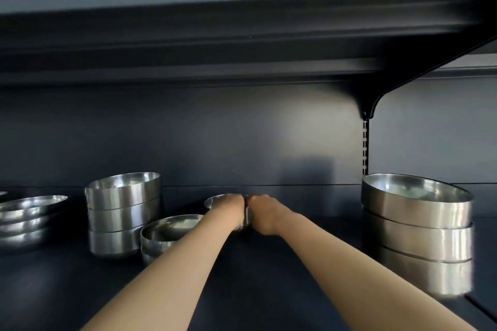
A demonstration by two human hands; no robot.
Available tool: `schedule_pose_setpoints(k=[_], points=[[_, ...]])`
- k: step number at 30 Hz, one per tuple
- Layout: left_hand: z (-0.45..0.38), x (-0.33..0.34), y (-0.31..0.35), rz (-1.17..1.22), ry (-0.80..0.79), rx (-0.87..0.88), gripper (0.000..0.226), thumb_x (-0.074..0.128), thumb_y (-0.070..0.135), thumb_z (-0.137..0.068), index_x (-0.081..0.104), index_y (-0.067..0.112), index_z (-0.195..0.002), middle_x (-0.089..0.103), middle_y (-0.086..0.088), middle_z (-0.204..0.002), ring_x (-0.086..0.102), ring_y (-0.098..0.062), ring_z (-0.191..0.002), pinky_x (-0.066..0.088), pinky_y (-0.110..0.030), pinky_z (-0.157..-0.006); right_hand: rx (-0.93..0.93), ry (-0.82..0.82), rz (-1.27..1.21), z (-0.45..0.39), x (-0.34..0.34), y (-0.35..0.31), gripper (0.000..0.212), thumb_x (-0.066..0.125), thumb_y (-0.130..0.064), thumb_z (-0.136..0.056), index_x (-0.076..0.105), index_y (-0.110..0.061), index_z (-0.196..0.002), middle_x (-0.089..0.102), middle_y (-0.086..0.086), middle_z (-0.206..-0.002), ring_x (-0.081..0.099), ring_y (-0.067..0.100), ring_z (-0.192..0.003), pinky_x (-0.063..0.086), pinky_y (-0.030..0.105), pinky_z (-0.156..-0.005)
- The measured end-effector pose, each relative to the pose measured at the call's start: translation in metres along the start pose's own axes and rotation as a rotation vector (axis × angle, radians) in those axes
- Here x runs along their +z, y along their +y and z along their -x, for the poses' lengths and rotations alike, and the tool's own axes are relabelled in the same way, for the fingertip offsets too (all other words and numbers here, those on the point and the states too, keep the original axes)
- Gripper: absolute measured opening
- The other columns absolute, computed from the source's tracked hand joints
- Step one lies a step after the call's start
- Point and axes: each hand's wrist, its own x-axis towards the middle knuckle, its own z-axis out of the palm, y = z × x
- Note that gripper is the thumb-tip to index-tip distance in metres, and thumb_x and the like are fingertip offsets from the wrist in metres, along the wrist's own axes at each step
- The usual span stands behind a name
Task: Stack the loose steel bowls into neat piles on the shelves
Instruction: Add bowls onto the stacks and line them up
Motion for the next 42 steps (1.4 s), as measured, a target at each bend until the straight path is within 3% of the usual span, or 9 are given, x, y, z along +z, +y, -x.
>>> schedule_pose_setpoints(k=[7, 12, 16, 21, 29, 33, 42], points=[[-0.004, -0.003, 0.004, 0.016, 0.097, 0.002, 0.031, 0.051, 0.006, -0.091, 0.056, 0.004, -0.122, 0.056, -0.015, -0.128, 0.053, -0.03, -0.119, 0.042, -0.034, -0.097, 0.034, 0.023, 0.051, -0.007, 0.003, -0.002, 0.033, 0.05, 0.004, -0.087, 0.055, -0.006, -0.118, 0.058, 0.016, -0.12, 0.058, 0.033, -0.107, 0.047, 0.036, -0.085], [0.014, -0.034, 0.008, 0.136, 0.265, 0.103, 0.024, 0.057, 0.009, -0.087, 0.062, 0.008, -0.111, 0.063, -0.013, -0.114, 0.06, -0.032, -0.105, 0.048, -0.035, -0.084, -0.003, 0.196, 0.176, 0.014, -0.042, 0.005, 0.027, 0.05, -0.003, -0.091, 0.058, -0.01, -0.116, 0.06, 0.014, -0.115, 0.059, 0.033, -0.105, 0.046, 0.035, -0.082], [0.047, -0.073, 0.028, 0.26, 0.428, 0.234, 0.006, 0.064, 0.018, -0.086, 0.061, 0.016, -0.091, 0.065, -0.01, -0.104, 0.06, -0.029, -0.097, 0.038, -0.03, -0.07, 0.003, 0.334, 0.203, 0.048, -0.09, 0.015, 0.022, 0.05, -0.006, -0.09, 0.063, -0.009, -0.108, 0.06, 0.012, -0.11, 0.061, 0.032, -0.099, 0.047, 0.035, -0.078], [0.086, -0.103, 0.07, 0.318, 0.571, 0.35, 0.014, 0.063, 0.021, -0.088, 0.063, 0.013, -0.1, 0.062, -0.005, -0.095, 0.06, -0.026, -0.094, 0.042, -0.031, -0.073, -0.017, 0.475, 0.231, 0.102, -0.136, 0.037, 0.02, 0.052, -0.008, -0.09, 0.063, -0.009, -0.108, 0.057, 0.009, -0.104, 0.06, 0.031, -0.091, 0.041, 0.031, -0.068], [0.119, -0.107, 0.139, 0.405, 0.658, 0.4, 0.012, 0.066, 0.023, -0.086, 0.064, 0.014, -0.094, 0.053, 0.006, -0.079, 0.056, -0.018, -0.082, 0.041, -0.029, -0.07, -0.098, 0.489, 0.278, 0.17, -0.169, 0.086, 0.023, 0.051, -0.016, -0.093, 0.061, -0.012, -0.113, 0.056, 0.008, -0.109, 0.058, 0.029, -0.094, 0.038, 0.029, -0.071], [0.127, -0.115, 0.167, 0.396, 0.703, 0.44, 0.013, 0.064, 0.023, -0.087, 0.063, 0.015, -0.097, 0.054, 0.004, -0.086, 0.051, -0.016, -0.08, 0.035, -0.027, -0.072, -0.107, 0.532, 0.245, 0.192, -0.182, 0.11, 0.016, 0.053, -0.015, -0.091, 0.063, -0.011, -0.103, 0.056, 0.007, -0.105, 0.058, 0.03, -0.089, 0.036, 0.028, -0.068], [0.128, -0.105, 0.207, 0.382, 0.624, 0.488, 0.013, 0.064, 0.024, -0.087, 0.063, 0.017, -0.099, 0.052, 0.005, -0.088, 0.049, -0.014, -0.08, 0.032, -0.024, -0.07, -0.039, 0.485, 0.186, 0.216, -0.178, 0.148, 0.012, 0.053, -0.016, -0.09, 0.061, -0.013, -0.099, 0.057, 0.006, -0.104, 0.057, 0.03, -0.087, 0.037, 0.03, -0.069]])
